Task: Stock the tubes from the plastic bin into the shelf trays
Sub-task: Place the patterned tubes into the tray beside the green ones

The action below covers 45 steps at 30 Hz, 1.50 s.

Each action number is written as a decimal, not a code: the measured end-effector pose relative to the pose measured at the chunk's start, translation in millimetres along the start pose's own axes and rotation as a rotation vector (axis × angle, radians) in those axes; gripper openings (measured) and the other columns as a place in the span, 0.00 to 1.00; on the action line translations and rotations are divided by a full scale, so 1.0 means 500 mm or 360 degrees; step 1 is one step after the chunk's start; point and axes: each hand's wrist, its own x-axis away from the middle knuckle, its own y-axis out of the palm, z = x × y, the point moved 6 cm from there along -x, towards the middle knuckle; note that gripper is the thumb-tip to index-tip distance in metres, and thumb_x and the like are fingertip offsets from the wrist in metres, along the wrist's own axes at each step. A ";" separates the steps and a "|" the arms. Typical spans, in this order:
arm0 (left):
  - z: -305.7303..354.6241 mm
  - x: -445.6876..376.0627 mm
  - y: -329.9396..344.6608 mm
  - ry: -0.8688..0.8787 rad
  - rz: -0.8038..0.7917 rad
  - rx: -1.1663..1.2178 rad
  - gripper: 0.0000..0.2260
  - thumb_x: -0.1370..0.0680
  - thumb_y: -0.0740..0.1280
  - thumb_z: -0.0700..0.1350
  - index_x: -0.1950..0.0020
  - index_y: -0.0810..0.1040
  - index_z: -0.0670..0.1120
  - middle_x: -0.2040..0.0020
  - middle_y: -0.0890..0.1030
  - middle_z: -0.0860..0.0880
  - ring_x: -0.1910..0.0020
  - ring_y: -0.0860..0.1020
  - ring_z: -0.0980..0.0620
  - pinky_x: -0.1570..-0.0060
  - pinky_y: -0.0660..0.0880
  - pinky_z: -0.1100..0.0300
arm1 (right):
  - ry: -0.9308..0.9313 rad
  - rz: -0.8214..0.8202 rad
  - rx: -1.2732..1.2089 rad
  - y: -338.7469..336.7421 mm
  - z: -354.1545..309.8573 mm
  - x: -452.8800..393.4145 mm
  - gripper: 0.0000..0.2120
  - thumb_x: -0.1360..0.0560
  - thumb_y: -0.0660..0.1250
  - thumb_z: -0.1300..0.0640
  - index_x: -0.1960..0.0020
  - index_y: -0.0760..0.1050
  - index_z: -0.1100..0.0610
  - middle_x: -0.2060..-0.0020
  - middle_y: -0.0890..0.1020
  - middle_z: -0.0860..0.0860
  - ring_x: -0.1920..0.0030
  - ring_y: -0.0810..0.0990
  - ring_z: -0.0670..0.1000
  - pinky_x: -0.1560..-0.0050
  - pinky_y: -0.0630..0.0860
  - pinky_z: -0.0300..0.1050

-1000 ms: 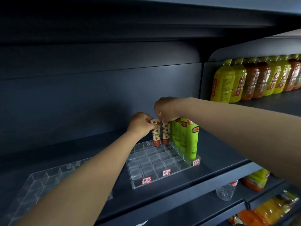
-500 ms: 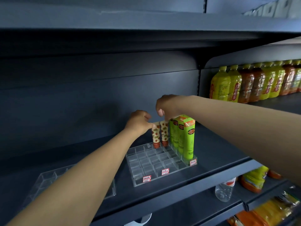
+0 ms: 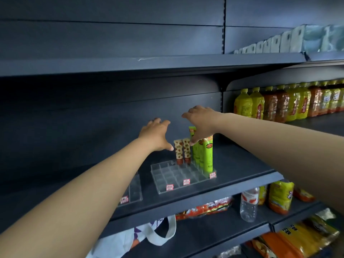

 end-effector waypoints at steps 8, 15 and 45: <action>0.027 0.142 0.060 0.0007 -0.0090 -0.0043 0.48 0.35 0.74 0.60 0.23 0.50 0.52 0.24 0.53 0.45 0.25 0.51 0.44 0.29 0.59 0.49 | 0.0031 0.0157 -0.0142 0.076 -0.058 0.141 0.54 0.36 0.73 0.36 0.23 0.47 0.55 0.26 0.56 0.52 0.25 0.50 0.56 0.28 0.55 0.57; 0.035 0.326 0.197 -0.0058 -0.0040 0.0277 0.41 0.33 0.75 0.57 0.26 0.58 0.51 0.30 0.63 0.47 0.30 0.61 0.46 0.34 0.64 0.52 | -0.0058 0.0315 -0.0439 0.229 -0.144 0.284 0.44 0.33 0.71 0.40 0.26 0.56 0.54 0.30 0.62 0.52 0.30 0.59 0.55 0.32 0.62 0.52; 0.115 0.786 0.962 -0.0634 -0.1502 0.0873 0.21 0.28 0.71 0.51 0.39 0.73 0.44 0.40 0.73 0.45 0.41 0.74 0.47 0.47 0.70 0.57 | 0.0603 -0.1339 -0.1297 0.999 -0.375 0.649 0.27 0.32 0.72 0.52 0.35 0.69 0.57 0.40 0.76 0.54 0.41 0.76 0.54 0.45 0.72 0.42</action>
